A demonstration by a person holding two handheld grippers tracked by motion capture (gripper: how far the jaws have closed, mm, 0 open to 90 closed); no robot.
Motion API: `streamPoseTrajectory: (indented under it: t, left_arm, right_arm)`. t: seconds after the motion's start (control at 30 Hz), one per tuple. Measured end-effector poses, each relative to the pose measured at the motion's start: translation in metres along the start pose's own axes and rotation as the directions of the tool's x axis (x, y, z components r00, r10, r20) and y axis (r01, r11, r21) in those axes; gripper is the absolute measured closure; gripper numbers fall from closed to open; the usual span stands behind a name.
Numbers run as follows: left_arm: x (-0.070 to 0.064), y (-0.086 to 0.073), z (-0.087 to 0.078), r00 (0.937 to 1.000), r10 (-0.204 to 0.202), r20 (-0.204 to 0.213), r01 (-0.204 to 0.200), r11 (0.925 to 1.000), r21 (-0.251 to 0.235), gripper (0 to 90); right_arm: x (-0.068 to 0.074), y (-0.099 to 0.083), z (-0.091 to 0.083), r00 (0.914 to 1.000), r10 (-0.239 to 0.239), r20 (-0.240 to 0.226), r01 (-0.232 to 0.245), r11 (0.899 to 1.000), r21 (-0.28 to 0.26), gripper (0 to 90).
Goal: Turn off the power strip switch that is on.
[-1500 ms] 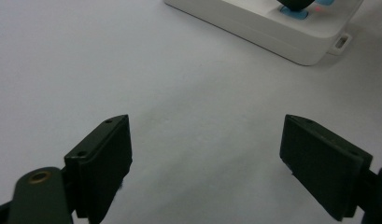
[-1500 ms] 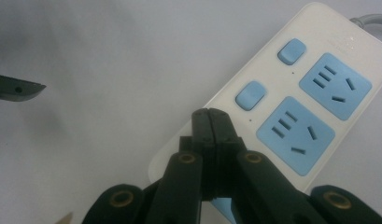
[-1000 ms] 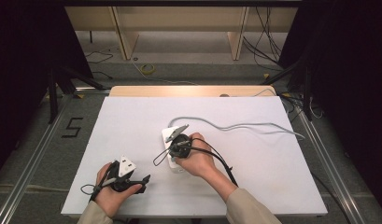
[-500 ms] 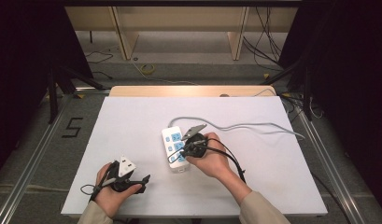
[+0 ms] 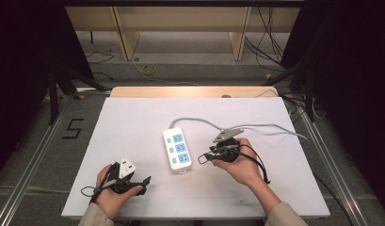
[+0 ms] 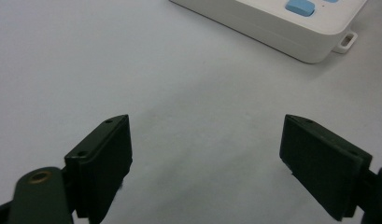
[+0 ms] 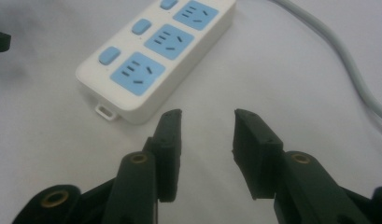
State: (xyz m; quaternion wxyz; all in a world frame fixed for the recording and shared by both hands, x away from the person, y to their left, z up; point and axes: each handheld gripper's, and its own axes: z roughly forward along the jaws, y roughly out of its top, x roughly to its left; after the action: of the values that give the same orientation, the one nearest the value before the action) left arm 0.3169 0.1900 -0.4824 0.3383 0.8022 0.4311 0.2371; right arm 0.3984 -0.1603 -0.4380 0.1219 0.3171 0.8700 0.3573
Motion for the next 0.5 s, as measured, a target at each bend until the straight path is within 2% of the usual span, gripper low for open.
streamPoseTrajectory:
  t: [0.27,0.5]
  left_arm:
    - [0.001,-0.001,0.001,0.9999,-0.014,-0.004,0.014,0.9999,-0.001,16.6]
    - [0.003,-0.001,0.002,0.9998,-0.017,-0.008,0.017,0.9999,0.0,16.2]
  right_arm:
    - [-0.015,-0.038,-0.025,0.9986,0.046,0.026,-0.045,0.998,-0.037,60.1]
    - [-0.022,-0.058,-0.035,0.9966,0.075,0.033,-0.073,0.995,-0.068,56.2]
